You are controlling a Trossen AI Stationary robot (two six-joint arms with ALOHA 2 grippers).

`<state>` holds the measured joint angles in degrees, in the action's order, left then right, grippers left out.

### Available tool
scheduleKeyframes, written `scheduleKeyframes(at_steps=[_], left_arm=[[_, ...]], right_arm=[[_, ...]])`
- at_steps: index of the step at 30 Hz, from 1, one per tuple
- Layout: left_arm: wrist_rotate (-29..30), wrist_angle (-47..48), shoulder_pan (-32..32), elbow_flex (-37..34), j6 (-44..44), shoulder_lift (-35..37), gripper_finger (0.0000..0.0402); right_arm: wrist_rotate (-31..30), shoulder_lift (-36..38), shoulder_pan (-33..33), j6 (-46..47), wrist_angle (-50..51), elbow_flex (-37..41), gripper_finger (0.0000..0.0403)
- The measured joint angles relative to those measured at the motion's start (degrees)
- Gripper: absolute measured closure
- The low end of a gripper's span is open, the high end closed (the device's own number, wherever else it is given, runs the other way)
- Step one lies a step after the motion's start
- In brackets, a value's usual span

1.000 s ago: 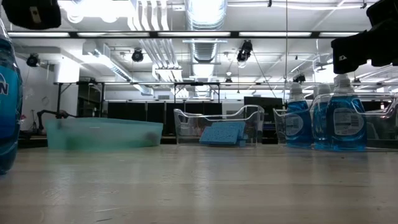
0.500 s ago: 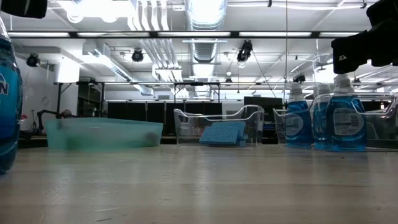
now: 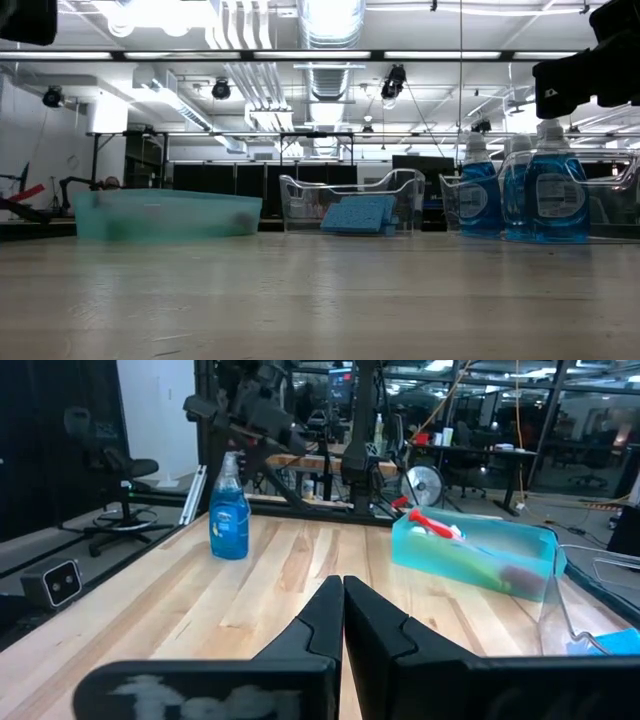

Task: Pick & Place Kitchen Sink Supplies
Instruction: Put the blue dishwashing liquid bottle into the right transparent bin

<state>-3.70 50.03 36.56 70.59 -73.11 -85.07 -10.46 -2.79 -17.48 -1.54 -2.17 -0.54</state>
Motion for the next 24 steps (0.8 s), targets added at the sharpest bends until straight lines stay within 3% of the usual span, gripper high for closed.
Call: scheduleKeyframes(at_steps=[6, 24], left_arm=[[-4.2, 0.0, 0.1, 0.0, 0.6, -0.6, 0.0193], [-4.3, -0.1, 0.1, 0.0, 2.2, 1.4, 0.0215]], right_arm=[[0.0, 0.0, 0.0, 0.0, 0.0, 0.0, 0.0394], [0.0, 0.0, 0.0, 0.0, 0.0, 0.0, 0.0394]])
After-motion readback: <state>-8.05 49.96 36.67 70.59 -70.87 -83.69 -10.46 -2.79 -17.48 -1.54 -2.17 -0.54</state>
